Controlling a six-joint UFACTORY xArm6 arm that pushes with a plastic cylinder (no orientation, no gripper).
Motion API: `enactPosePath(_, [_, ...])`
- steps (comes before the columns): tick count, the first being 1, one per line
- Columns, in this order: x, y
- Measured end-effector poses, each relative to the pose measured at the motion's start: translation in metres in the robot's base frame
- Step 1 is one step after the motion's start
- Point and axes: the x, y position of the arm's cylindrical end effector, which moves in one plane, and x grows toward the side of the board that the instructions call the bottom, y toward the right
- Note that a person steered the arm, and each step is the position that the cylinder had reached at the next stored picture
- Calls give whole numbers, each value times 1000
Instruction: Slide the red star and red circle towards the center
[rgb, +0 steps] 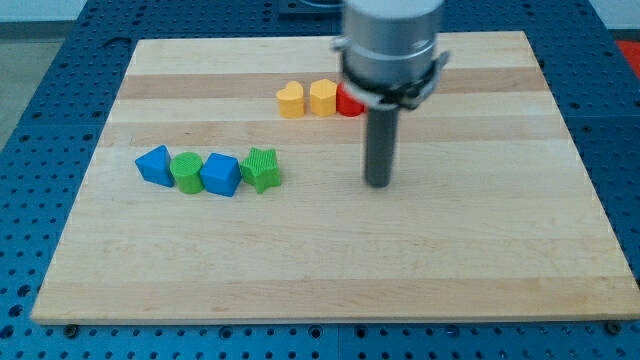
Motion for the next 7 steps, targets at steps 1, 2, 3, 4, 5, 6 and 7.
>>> enactPosePath(1, [-51,63])
enactPosePath(2, [-98,73])
enactPosePath(3, [-103,51])
enactPosePath(4, [-127,55])
enactPosePath(5, [-158,55])
enactPosePath(6, [-158,39])
enactPosePath(7, [-139,9])
